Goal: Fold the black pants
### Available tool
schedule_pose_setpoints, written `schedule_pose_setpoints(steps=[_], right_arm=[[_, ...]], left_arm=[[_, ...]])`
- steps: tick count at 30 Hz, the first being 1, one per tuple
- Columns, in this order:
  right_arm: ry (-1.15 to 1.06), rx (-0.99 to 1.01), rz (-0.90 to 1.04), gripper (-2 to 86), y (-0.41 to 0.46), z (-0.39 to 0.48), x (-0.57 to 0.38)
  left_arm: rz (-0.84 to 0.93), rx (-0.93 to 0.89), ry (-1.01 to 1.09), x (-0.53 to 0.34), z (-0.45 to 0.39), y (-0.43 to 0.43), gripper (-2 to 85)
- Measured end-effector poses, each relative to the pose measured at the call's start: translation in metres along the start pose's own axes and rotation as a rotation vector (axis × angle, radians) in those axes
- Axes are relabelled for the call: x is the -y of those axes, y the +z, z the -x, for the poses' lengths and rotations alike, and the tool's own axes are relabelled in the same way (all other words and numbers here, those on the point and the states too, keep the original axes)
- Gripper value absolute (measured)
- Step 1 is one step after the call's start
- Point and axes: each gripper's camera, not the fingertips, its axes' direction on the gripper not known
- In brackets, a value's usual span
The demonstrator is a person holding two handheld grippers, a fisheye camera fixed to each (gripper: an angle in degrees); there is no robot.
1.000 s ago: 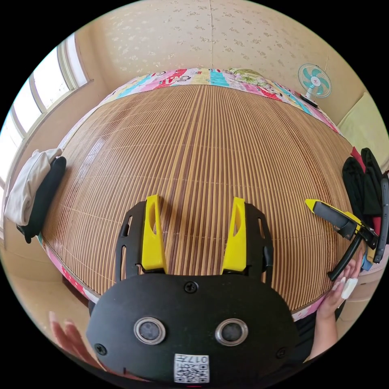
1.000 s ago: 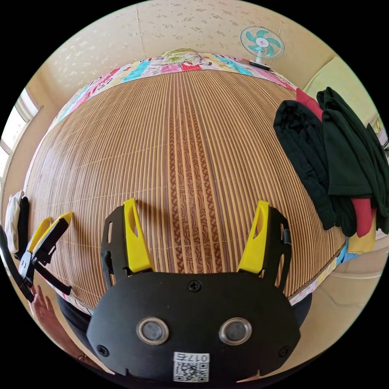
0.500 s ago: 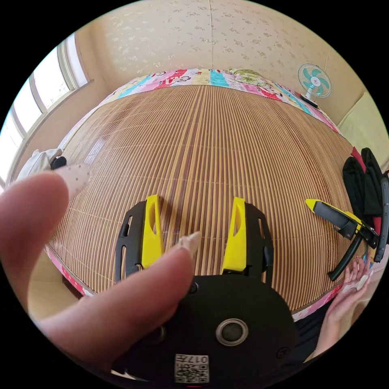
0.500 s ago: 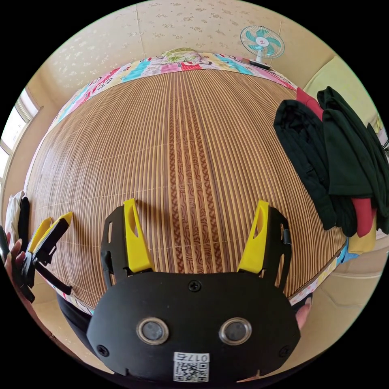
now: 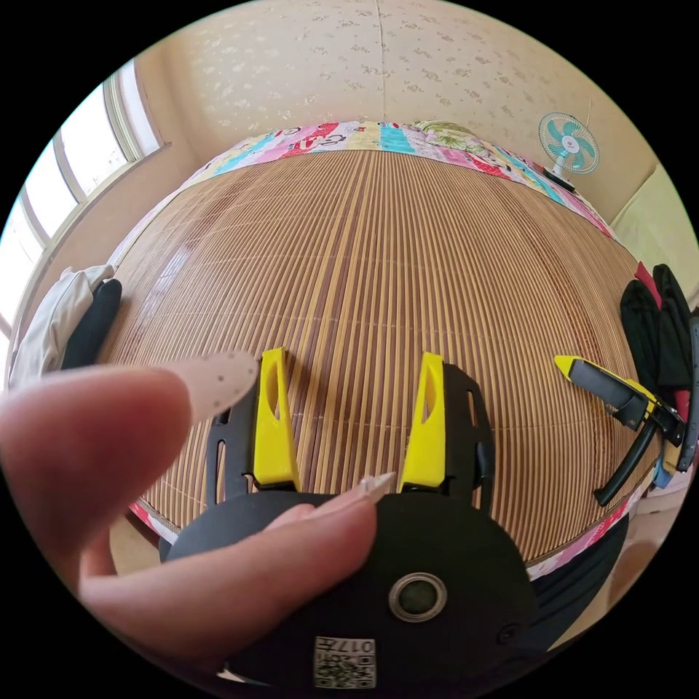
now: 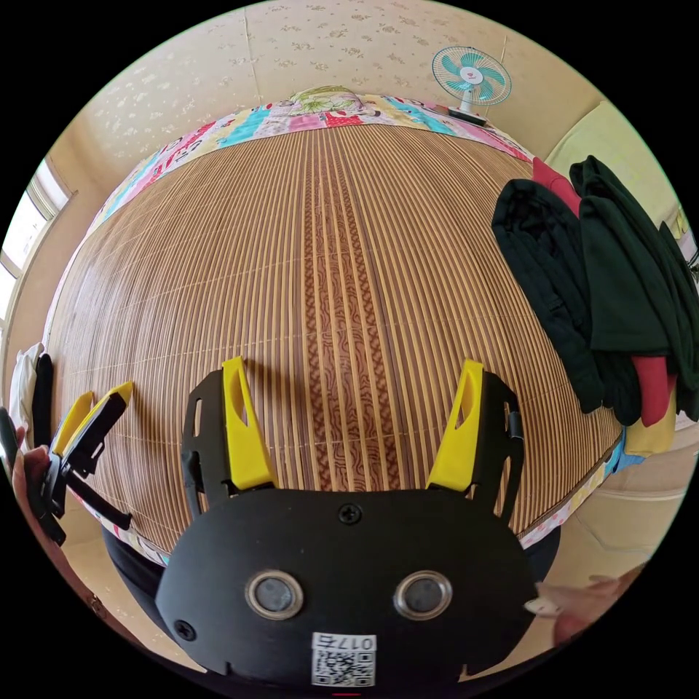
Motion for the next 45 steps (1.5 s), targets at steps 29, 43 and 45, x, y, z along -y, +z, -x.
schedule_pose_setpoints(steps=[29, 43, 45], right_arm=[[0.005, -0.005, 0.008, 37.4, -0.003, -0.028, -0.002], [0.008, -0.022, 0.009, 37.8, -0.005, -0.036, -0.002], [0.008, -0.022, 0.007, 37.8, -0.005, -0.037, -0.002]], left_arm=[[-0.006, -0.007, -0.002, 0.019, 0.035, -0.010, 23.8], [-0.006, -0.008, -0.004, 0.023, 0.040, -0.014, 23.8], [-0.006, -0.007, -0.004, 0.023, 0.041, -0.015, 23.8]])
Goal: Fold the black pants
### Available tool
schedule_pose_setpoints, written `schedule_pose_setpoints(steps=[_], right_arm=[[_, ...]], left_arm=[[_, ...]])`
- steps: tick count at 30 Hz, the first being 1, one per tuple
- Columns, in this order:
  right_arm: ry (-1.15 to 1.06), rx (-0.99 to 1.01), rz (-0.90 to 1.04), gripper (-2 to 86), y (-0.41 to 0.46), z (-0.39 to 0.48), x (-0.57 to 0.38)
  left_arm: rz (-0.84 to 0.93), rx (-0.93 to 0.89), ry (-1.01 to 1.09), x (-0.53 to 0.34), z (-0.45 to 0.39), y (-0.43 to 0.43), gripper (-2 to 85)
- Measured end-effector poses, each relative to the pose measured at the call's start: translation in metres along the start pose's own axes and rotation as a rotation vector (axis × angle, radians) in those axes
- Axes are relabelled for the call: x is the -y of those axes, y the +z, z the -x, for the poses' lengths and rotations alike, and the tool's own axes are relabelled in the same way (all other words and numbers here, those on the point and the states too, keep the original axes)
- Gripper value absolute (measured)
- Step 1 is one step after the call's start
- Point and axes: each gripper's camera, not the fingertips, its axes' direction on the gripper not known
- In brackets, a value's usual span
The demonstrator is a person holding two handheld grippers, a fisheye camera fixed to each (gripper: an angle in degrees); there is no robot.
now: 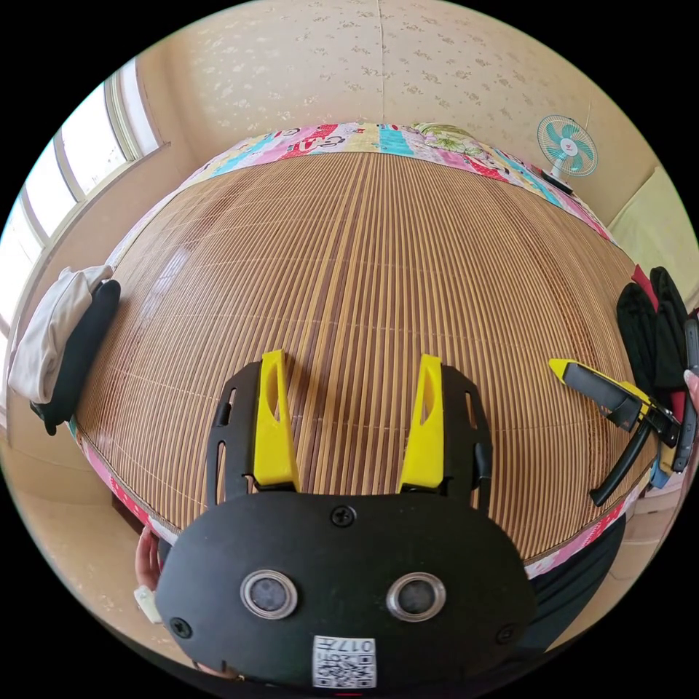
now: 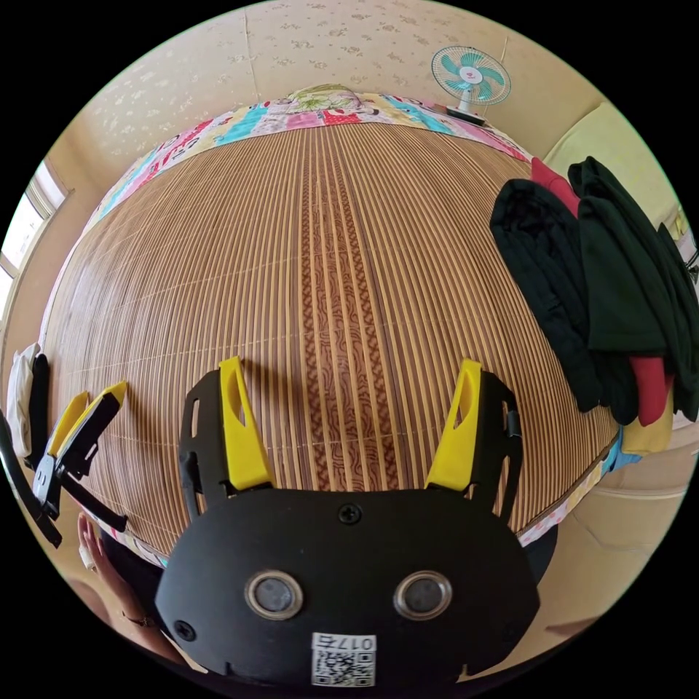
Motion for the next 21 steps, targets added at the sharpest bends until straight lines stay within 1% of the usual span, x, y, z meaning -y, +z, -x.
schedule_pose_setpoints(steps=[21], right_arm=[[-0.017, 0.021, 0.007, 38.3, -0.0028, -0.0102, 0.0043]], left_arm=[[0.000, 0.001, -0.002, -0.0001, -0.0021, -0.0070, 23.8]])
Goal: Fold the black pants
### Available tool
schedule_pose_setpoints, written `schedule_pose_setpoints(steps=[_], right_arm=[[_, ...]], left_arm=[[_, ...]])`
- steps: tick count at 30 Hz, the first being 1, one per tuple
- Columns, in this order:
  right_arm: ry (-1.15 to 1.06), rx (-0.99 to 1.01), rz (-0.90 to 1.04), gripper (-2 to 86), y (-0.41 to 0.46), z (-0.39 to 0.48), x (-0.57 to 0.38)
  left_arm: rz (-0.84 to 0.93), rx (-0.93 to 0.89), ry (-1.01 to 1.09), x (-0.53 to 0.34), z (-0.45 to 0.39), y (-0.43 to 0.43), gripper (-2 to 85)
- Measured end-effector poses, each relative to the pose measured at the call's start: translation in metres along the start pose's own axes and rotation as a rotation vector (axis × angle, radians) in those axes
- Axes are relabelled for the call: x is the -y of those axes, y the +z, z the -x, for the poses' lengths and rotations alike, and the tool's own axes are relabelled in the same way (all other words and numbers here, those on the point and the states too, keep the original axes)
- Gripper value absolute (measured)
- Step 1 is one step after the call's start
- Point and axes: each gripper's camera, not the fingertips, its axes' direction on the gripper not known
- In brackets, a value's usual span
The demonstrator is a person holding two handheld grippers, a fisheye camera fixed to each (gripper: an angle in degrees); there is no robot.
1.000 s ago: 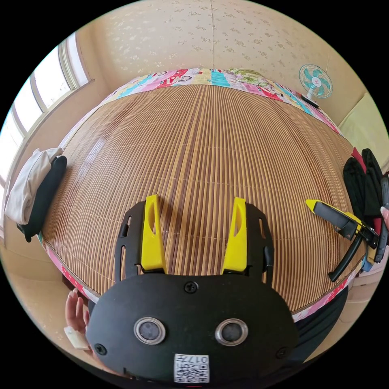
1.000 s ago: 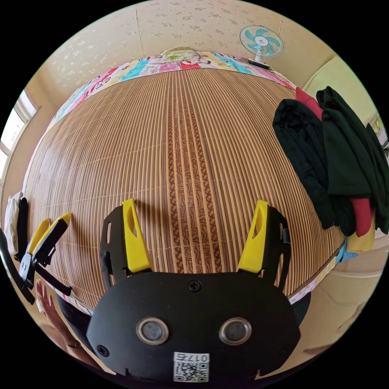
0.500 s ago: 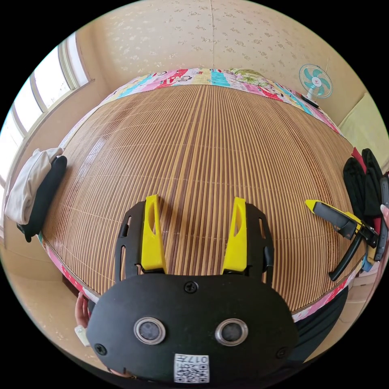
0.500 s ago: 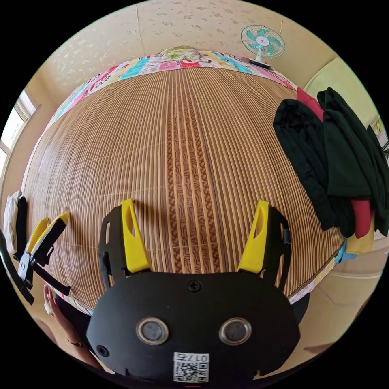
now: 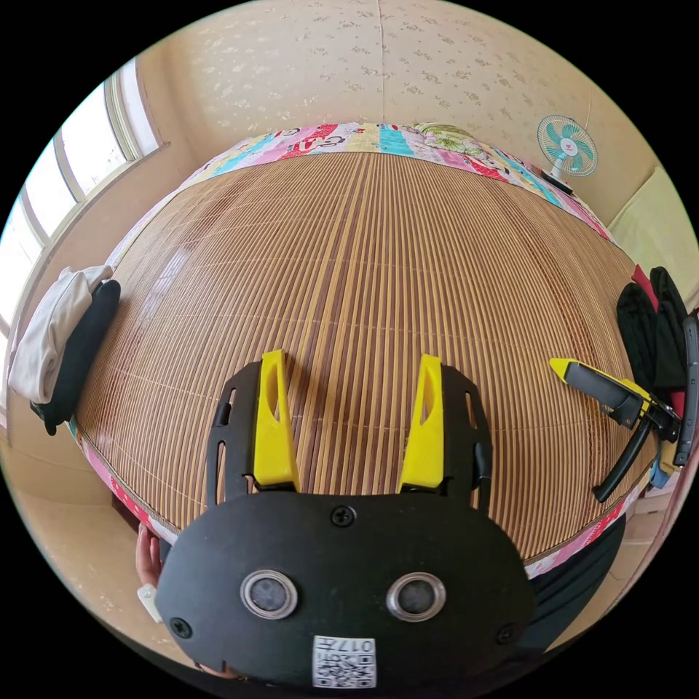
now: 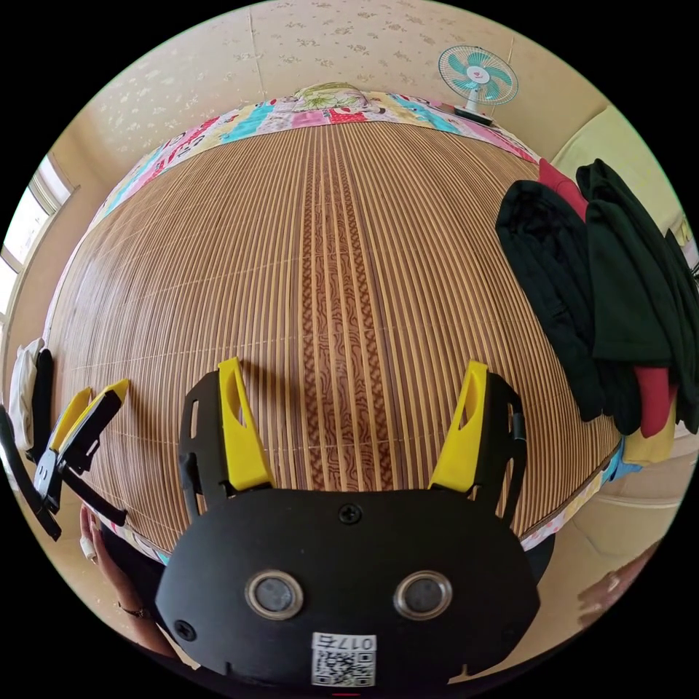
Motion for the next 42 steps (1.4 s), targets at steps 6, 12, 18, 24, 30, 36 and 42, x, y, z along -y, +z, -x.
schedule_pose_setpoints(steps=[6, 12, 18, 24, 30, 36, 42], right_arm=[[0.001, 0.000, 0.000, 38.3, -0.001, 0.000, 0.000], [0.002, 0.000, 0.001, 38.3, -0.002, 0.001, 0.000], [0.003, 0.002, -0.003, 38.2, -0.003, 0.002, -0.001], [0.005, 0.004, -0.008, 38.2, -0.004, 0.004, -0.001], [0.007, 0.005, -0.010, 38.2, -0.005, 0.007, -0.001], [0.008, 0.006, -0.012, 38.2, -0.005, 0.011, 0.000], [0.009, 0.006, -0.013, 38.2, -0.006, 0.016, 0.002]], left_arm=[[0.000, 0.000, 0.000, -0.001, -0.002, -0.002, 23.8], [0.000, 0.000, -0.001, -0.001, -0.004, -0.004, 23.8], [0.001, 0.000, -0.002, -0.002, -0.007, -0.007, 23.8], [0.001, 0.000, -0.002, -0.002, -0.011, -0.009, 23.8], [0.002, 0.000, -0.003, -0.002, -0.014, -0.011, 23.8], [0.002, 0.000, -0.004, -0.001, -0.018, -0.013, 23.8], [0.002, 0.001, -0.004, 0.000, -0.023, -0.015, 23.8]])
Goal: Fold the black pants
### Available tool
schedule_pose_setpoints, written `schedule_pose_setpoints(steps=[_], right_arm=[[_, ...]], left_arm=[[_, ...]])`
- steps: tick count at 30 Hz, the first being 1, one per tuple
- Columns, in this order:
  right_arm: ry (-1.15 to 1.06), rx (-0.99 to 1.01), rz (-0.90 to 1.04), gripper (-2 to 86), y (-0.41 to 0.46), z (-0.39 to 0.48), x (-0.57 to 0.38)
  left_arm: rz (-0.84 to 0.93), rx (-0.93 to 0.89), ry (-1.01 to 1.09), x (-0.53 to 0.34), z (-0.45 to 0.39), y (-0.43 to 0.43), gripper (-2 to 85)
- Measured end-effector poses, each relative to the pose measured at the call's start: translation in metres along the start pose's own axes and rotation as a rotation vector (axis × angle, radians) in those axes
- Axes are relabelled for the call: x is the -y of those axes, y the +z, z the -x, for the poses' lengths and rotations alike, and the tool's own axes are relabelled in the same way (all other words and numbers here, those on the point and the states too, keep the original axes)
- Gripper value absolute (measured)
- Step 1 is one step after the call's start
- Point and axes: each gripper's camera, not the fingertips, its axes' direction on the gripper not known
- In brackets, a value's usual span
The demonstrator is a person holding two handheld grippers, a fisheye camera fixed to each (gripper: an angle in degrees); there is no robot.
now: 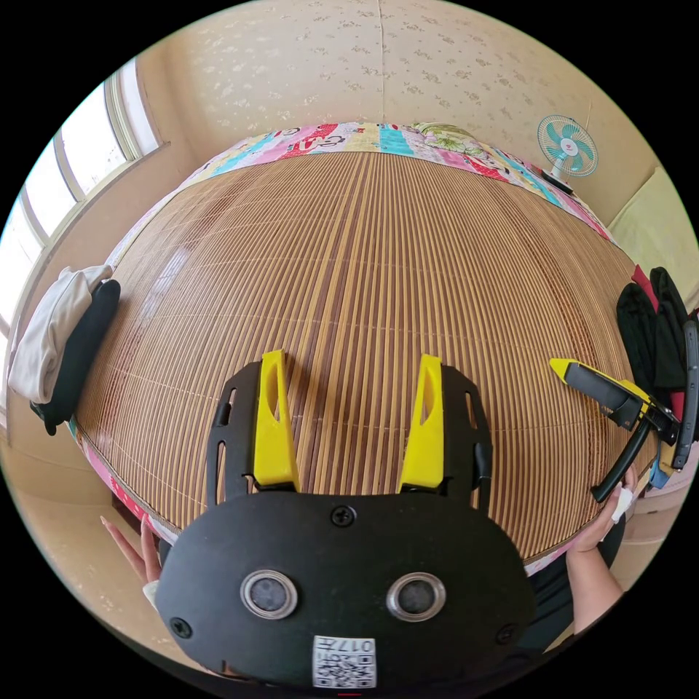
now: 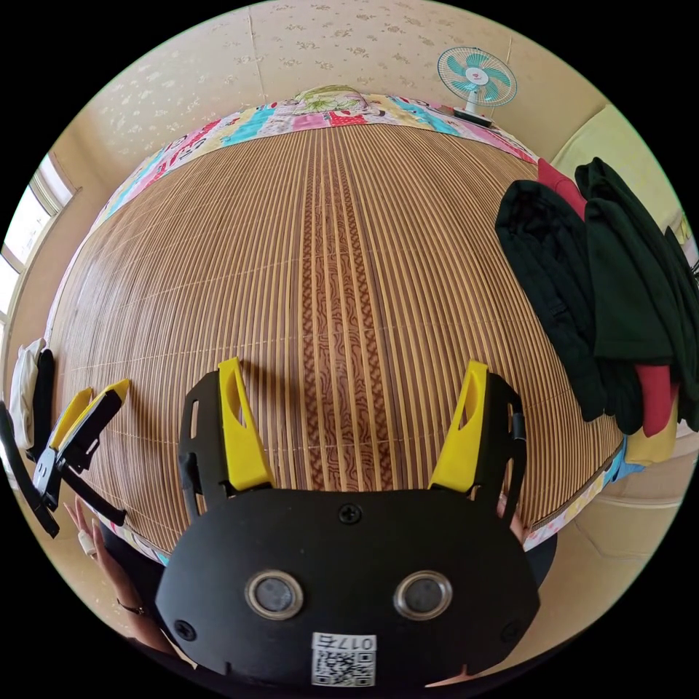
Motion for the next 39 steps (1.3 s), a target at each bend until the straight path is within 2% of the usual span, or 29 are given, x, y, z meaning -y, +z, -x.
schedule_pose_setpoints(steps=[39], right_arm=[[0.008, 0.001, 0.010, 38.2, 0.000, 0.034, 0.031]], left_arm=[[-0.003, 0.002, -0.003, 0.025, -0.039, -0.009, 23.8]])
